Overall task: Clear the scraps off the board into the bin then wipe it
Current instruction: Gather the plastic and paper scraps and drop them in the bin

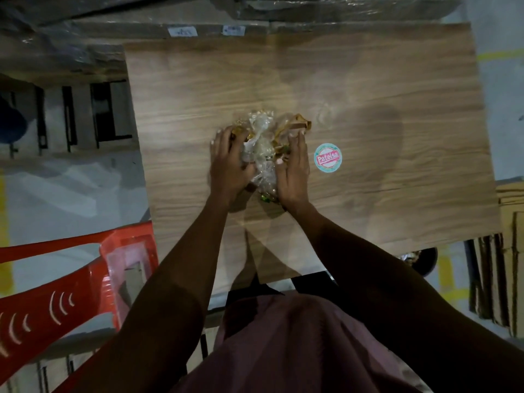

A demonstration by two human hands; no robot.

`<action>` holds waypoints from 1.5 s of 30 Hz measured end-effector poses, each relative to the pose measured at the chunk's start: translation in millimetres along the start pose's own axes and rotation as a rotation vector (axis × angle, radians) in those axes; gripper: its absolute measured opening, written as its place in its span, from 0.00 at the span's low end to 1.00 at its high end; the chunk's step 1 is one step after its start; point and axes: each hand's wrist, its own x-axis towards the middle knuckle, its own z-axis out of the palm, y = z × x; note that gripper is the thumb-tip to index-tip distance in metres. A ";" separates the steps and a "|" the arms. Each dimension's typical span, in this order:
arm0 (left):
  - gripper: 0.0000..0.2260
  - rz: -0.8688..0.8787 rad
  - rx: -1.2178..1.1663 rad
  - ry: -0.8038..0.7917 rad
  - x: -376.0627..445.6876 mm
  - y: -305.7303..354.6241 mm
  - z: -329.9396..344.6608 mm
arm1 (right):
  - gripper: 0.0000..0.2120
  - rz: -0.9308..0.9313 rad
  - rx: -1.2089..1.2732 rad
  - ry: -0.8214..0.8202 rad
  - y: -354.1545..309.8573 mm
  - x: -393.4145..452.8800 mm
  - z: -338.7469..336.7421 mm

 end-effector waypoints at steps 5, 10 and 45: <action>0.36 0.063 -0.205 -0.163 -6.5 12.1 2.6 | 0.25 0.049 -0.095 0.047 -4.0 1.1 7.3; 0.45 0.173 -0.117 -0.311 -18.2 10.3 -0.7 | 0.27 0.102 -0.072 -0.013 1.0 4.3 6.3; 0.32 0.078 -0.519 -0.281 -100.0 156.5 23.6 | 0.29 0.701 0.878 0.481 -58.0 -80.0 -108.5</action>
